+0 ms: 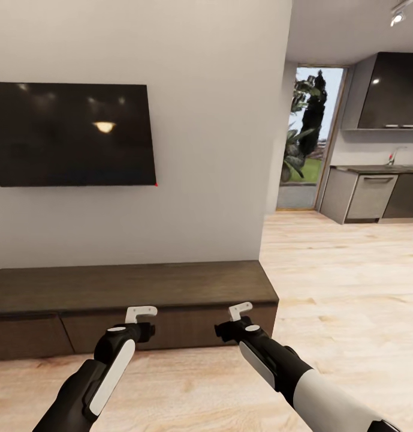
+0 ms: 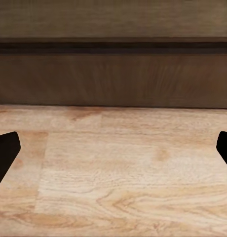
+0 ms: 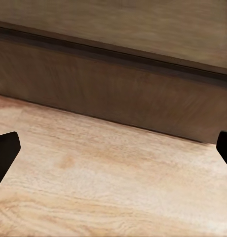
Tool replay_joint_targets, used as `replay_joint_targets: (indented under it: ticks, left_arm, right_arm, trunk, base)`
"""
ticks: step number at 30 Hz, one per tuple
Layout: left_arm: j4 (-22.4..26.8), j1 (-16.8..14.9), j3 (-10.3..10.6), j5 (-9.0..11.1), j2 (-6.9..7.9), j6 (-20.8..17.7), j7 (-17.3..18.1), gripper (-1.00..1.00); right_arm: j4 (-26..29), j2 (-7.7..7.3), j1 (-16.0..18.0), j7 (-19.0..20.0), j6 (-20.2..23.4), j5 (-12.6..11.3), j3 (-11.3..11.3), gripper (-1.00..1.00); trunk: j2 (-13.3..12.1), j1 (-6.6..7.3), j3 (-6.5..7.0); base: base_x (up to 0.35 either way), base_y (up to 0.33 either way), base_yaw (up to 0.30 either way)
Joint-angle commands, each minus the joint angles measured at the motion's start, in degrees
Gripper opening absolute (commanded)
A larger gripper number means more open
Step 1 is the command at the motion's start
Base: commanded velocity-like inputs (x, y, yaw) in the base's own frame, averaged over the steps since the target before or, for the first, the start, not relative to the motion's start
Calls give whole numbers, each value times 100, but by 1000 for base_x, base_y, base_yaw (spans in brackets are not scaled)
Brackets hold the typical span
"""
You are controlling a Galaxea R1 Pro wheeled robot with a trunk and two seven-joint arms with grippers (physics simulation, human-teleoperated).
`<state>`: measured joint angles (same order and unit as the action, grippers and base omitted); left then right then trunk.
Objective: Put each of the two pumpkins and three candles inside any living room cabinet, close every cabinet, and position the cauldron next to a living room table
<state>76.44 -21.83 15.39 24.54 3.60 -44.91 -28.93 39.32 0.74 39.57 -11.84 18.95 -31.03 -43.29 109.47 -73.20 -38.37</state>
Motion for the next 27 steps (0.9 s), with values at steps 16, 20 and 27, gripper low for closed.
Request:
replay_joint_targets:
  ticks: [16,20,27]
  left_arm:
    - [-4,-5,17,62,1,-9,-60,100]
    - [-7,-5,17,69,1,-9,-63,100]
    - [-13,-5,17,78,-1,-9,-66,100]
  right_arm:
    - [-40,-4,7,-55,21,-61,-31,100]
    - [-51,-2,7,-55,21,-61,-31,100]
    - [-62,3,7,-55,17,-66,-33,100]
  trunk:
    - [-640,353,281]
    - [-800,440,353]
    - [-1081,594,479]
  base:
    - [0,0,0]
    - [0,0,0]
    - [0,0,0]
